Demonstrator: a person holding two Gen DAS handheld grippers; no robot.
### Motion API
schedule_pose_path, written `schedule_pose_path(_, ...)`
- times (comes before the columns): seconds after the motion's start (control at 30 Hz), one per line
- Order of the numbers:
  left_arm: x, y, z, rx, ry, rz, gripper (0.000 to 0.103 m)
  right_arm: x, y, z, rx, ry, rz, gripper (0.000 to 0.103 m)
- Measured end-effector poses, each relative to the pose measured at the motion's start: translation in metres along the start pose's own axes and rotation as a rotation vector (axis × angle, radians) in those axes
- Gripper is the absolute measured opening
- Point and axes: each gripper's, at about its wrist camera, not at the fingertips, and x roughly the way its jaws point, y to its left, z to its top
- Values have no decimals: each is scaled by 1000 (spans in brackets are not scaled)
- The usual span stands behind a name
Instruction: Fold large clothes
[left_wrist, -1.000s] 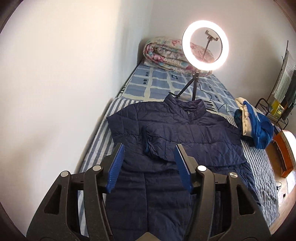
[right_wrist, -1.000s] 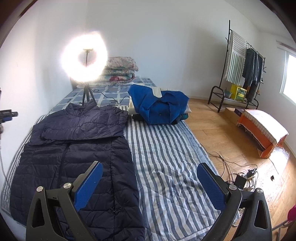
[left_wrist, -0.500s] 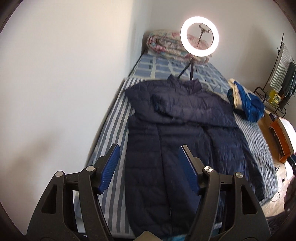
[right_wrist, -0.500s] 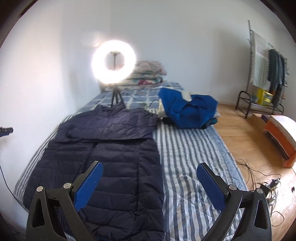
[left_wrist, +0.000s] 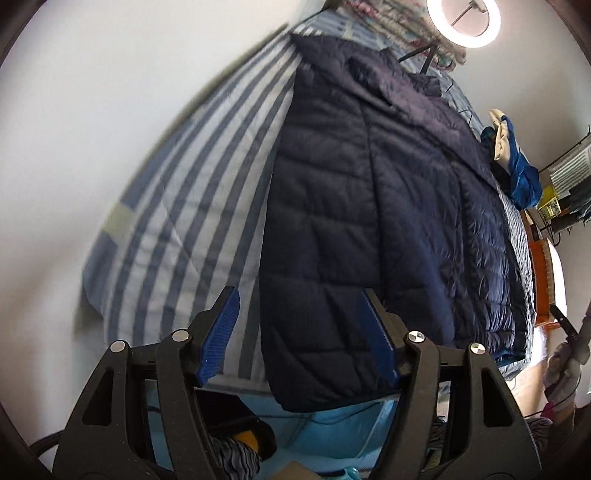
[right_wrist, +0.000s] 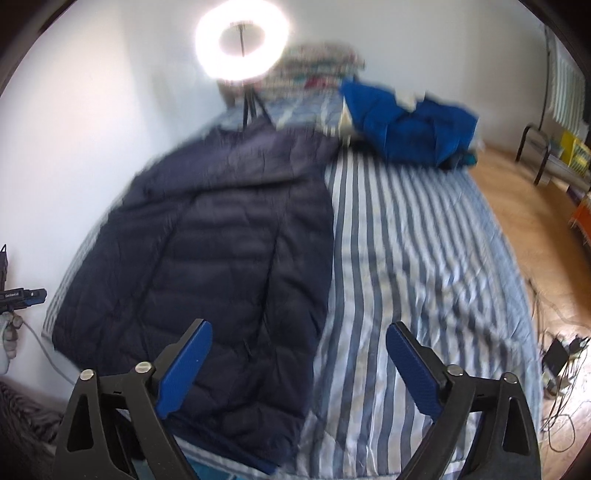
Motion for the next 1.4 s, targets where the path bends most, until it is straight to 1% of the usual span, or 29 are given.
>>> schedule_pose_path(0.13, 19, 14, -10, -55, 64, -22, 68, 23, -24, -13, 76, 99, 59, 87)
schedule_pose_path(0.2, 25, 17, -13, -72, 85, -34, 68, 31, -33, -16, 103, 128, 74, 86)
schedule_pose_path(0.33, 35, 21, -17, -106, 118, -62, 68, 40, -41, -22, 123, 159, 111, 85)
schedule_pose_path(0.43, 37, 20, -18, -116, 121, -75, 68, 47, -39, -25, 119, 187, 151, 84)
schedule_pose_path(0.5, 37, 20, -21, -124, 135, -110, 68, 50, -38, -27, 126, 203, 187, 84)
schedule_pose_path(0.57, 39, 19, -24, -119, 147, -122, 67, 54, -36, -27, 129, 218, 219, 82)
schedule_pose_path(0.63, 38, 16, -25, -98, 143, -112, 65, 58, -35, -28, 130, 234, 230, 81)
schedule_pose_path(0.73, 39, 13, -26, -94, 154, -129, 56, 68, -34, -31, 157, 277, 275, 73)
schedule_pose_path(0.77, 41, 13, -26, -105, 170, -148, 50, 71, -33, -32, 167, 292, 295, 70)
schedule_pose_path(0.83, 45, 10, -26, -106, 184, -155, 49, 74, -29, -33, 172, 310, 317, 67)
schedule_pose_path(0.87, 45, 7, -26, -93, 184, -151, 44, 75, -27, -34, 167, 320, 329, 66)
schedule_pose_path(0.9, 45, 4, -26, -79, 185, -147, 32, 76, -24, -35, 164, 327, 338, 64)
schedule_pose_path(0.93, 46, -1, -25, -62, 187, -144, 27, 76, -22, -35, 163, 333, 348, 62)
schedule_pose_path(0.97, 46, -4, -24, -55, 182, -137, 20, 77, -20, -35, 163, 340, 366, 62)
schedule_pose_path(1.0, 45, -6, -24, -51, 177, -132, 15, 74, -18, -34, 160, 337, 382, 62)
schedule_pose_path(1.1, 40, -7, -24, -39, 152, -123, 8, 61, -22, -29, 170, 288, 402, 64)
schedule_pose_path(1.17, 37, -5, -24, -41, 139, -119, 7, 54, -34, -29, 221, 253, 425, 69)
schedule_pose_path(1.23, 37, -2, -25, -44, 140, -112, 7, 52, -46, -31, 282, 238, 432, 69)
schedule_pose_path(1.3, 37, -1, -26, -41, 141, -107, 7, 56, -54, -37, 323, 261, 420, 65)
schedule_pose_path(1.4, 36, -4, -26, -22, 134, -97, 6, 69, -48, -47, 306, 323, 440, 52)
